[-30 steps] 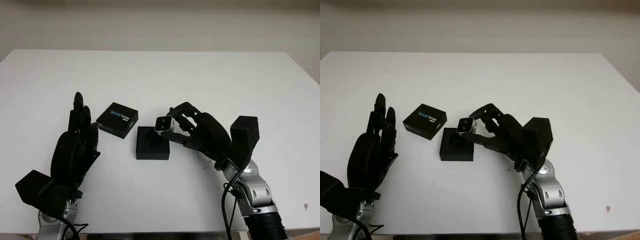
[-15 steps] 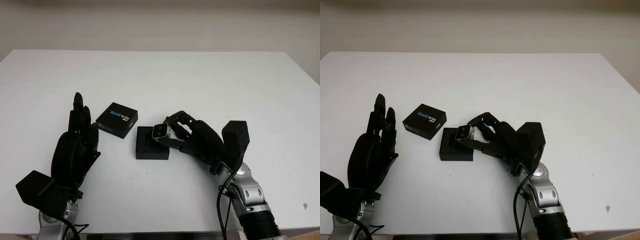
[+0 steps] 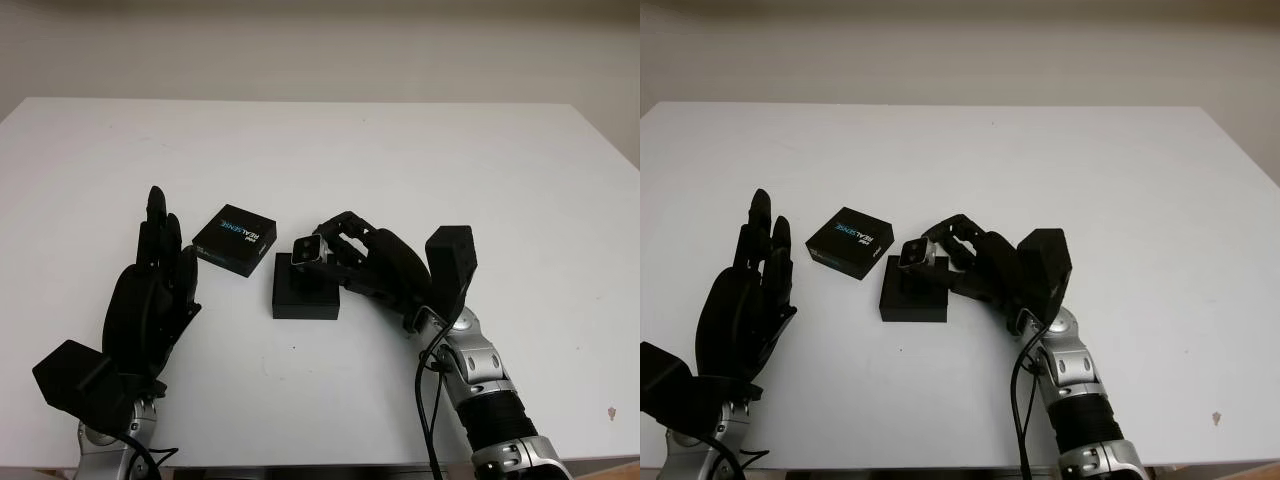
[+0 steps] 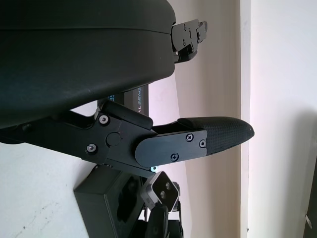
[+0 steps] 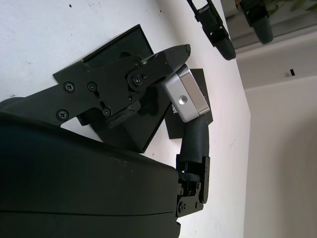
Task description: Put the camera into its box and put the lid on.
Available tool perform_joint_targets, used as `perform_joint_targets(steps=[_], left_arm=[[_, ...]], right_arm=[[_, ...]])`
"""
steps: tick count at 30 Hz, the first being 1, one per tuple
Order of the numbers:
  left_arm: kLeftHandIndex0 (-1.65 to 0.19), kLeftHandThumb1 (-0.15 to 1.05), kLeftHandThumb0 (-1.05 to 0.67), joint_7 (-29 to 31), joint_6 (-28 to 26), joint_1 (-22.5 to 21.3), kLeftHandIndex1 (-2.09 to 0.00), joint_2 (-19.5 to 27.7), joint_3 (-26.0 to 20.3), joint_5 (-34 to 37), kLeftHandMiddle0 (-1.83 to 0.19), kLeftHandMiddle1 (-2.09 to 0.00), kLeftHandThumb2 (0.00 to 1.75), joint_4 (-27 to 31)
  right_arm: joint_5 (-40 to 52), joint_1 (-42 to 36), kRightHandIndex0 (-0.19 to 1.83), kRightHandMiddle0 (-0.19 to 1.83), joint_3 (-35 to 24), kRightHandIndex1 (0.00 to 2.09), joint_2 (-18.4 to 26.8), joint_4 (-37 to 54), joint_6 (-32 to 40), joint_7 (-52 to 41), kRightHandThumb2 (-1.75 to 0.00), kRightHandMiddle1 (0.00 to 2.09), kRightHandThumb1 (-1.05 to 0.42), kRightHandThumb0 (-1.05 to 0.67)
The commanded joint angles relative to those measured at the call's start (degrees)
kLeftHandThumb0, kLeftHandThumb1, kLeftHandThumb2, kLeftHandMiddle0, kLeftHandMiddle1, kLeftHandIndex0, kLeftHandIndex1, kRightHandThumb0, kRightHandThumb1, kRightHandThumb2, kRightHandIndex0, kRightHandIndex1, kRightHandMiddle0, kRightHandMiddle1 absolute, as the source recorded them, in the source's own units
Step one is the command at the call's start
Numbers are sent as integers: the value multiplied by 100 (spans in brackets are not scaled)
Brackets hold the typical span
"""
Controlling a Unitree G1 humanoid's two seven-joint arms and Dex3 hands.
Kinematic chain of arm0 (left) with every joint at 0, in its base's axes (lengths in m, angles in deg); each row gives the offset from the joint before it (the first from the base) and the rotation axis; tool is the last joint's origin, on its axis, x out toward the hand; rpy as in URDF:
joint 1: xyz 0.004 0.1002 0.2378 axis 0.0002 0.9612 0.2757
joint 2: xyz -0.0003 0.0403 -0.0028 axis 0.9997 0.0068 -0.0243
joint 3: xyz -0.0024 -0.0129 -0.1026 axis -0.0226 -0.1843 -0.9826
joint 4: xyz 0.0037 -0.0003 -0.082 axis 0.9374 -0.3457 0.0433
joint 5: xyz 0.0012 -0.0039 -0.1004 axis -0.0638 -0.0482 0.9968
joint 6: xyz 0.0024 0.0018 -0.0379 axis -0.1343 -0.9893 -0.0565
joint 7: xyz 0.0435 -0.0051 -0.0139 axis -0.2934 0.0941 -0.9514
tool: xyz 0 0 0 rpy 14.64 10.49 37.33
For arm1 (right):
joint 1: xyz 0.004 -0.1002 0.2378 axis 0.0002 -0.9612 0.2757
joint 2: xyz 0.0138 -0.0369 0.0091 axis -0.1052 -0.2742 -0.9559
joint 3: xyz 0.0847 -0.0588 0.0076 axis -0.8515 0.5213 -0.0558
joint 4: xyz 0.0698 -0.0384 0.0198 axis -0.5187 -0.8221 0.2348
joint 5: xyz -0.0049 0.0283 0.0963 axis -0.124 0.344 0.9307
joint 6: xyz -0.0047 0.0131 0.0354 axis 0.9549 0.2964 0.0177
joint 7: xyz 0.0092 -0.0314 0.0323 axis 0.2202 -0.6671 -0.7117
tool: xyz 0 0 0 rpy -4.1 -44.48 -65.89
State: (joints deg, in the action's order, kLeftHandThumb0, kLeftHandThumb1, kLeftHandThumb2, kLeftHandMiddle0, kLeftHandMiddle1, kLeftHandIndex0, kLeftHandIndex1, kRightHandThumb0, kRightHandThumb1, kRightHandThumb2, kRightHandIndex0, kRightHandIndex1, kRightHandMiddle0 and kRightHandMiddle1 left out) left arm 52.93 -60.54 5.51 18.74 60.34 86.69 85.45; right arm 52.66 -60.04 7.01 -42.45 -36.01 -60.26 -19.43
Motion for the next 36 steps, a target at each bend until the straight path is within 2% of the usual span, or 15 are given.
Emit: perform_joint_targets(steps=[1, 19, 36], left_arm=[[19, 105, -80, -10, 7, 13, 0, -10, 8, -6, 19, 0, 55, 37], [19, 105, -81, -15, -50, 65, 0, 14, 14, -20, 19, 0, 55, 113], [19, 105, -80, 1, -11, 65, 0, 12, 12, -31, 19, 0, 55, 93]], right_arm=[[-29, 132, 9, 21, -8, 8, -21, -59, -119, -41, -5, 179, -100, -39], [-407, 39, 11, 23, 19, 7, 285, 35, -267, -264, -6, 173, -101, -37], [-588, -191, 13, 23, 145, 7, 220, 239, -332, -172, -5, 177, -101, -40]])
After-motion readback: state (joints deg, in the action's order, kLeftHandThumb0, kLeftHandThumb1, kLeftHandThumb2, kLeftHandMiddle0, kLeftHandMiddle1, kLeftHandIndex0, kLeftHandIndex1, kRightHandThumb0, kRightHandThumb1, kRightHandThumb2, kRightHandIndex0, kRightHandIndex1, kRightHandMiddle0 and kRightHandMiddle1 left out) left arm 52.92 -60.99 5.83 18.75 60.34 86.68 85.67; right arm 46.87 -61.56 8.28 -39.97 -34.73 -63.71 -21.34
